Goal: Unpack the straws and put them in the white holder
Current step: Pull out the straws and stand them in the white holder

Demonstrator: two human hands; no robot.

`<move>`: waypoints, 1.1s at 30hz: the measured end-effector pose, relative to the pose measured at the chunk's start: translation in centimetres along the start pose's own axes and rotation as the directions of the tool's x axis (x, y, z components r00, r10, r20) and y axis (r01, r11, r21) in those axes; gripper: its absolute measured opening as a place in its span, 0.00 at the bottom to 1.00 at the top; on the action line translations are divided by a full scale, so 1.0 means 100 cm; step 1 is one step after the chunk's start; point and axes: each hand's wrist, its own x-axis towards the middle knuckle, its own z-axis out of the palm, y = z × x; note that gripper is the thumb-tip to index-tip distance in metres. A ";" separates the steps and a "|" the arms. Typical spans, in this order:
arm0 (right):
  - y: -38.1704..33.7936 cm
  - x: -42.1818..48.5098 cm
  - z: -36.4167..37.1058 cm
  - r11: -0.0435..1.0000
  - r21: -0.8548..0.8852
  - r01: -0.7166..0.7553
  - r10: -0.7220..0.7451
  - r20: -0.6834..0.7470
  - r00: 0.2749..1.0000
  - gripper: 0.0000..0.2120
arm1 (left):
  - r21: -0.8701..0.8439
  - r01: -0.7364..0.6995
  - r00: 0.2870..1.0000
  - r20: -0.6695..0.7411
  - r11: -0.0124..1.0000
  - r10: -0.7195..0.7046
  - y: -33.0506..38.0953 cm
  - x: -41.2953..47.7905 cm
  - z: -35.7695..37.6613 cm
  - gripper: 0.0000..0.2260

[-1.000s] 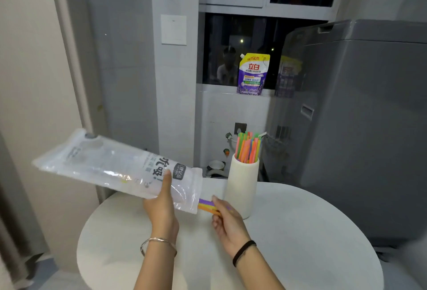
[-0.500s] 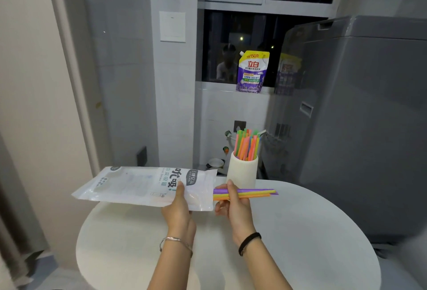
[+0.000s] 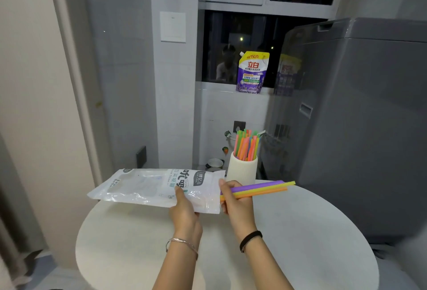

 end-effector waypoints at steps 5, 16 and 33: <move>-0.026 0.027 -0.028 0.995 -0.046 0.092 -0.096 -0.101 0.990 0.18 | -0.044 0.015 1.000 -0.024 0.999 -0.016 0.010 0.010 -0.001 0.19; -0.128 0.105 -0.062 0.826 -0.383 0.414 -0.488 -0.118 0.865 0.20 | -0.054 0.051 0.999 -0.015 0.997 -0.052 0.002 0.009 0.007 0.20; -0.110 0.127 -0.041 0.559 -0.743 0.367 -0.373 0.170 0.912 0.22 | -0.054 0.015 1.000 -0.009 0.998 -0.016 0.006 0.009 0.004 0.20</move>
